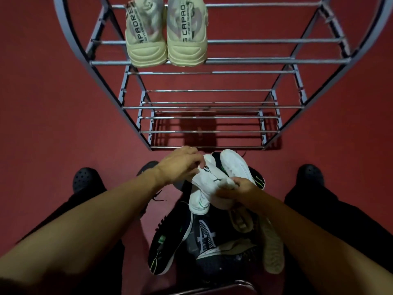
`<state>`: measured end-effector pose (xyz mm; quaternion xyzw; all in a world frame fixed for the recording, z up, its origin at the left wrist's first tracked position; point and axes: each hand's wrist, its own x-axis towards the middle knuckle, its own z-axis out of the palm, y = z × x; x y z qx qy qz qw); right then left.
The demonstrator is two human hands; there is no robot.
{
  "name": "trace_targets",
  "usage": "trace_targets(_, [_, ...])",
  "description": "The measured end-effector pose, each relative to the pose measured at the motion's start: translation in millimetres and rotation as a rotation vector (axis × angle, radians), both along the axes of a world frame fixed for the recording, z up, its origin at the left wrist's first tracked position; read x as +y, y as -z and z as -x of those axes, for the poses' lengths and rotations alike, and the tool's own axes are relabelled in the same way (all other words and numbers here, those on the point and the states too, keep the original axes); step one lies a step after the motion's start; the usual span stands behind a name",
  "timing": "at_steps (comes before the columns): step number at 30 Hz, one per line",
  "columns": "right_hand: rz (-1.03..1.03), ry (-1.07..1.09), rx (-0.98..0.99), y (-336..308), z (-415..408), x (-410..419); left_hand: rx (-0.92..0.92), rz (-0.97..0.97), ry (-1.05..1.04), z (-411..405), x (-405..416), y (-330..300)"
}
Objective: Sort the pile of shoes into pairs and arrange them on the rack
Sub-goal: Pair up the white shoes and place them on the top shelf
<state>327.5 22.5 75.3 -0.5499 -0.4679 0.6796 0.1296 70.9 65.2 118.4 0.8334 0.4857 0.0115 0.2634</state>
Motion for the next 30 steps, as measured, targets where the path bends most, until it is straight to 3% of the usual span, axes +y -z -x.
trace_targets(3, [0.048,0.126,-0.015,13.3,7.5,-14.1,-0.187,0.2,-0.498,-5.6,-17.2,11.9])
trace_targets(5, [0.151,0.26,0.016,19.2,16.8,-22.5,-0.33,0.459,-0.832,-9.8,-27.7,18.1])
trace_targets(7, [0.164,0.39,0.024,31.3,22.9,-31.4,-0.504,0.743,-0.982,-15.8,-39.3,24.6])
trace_targets(11, [0.092,0.427,0.023,41.5,30.9,-43.5,-0.661,0.969,-0.992,-33.2,-56.3,40.9])
trace_targets(19, [0.065,0.515,-0.094,50.8,9.1,-30.3,-0.732,0.998,-1.039,-36.9,-57.2,55.2])
trace_targets(22, [0.002,0.389,-0.116,50.5,16.4,-28.2,-0.796,1.123,-0.98,-33.0,-61.8,63.4])
trace_targets(27, [0.002,0.006,-0.07,45.7,48.9,-28.1,-0.837,0.932,-1.179,-21.5,-67.7,80.7])
trace_targets(30, [0.036,-0.009,-0.075,52.1,54.1,-29.8,-0.767,0.876,-1.175,7.2,-73.9,85.6])
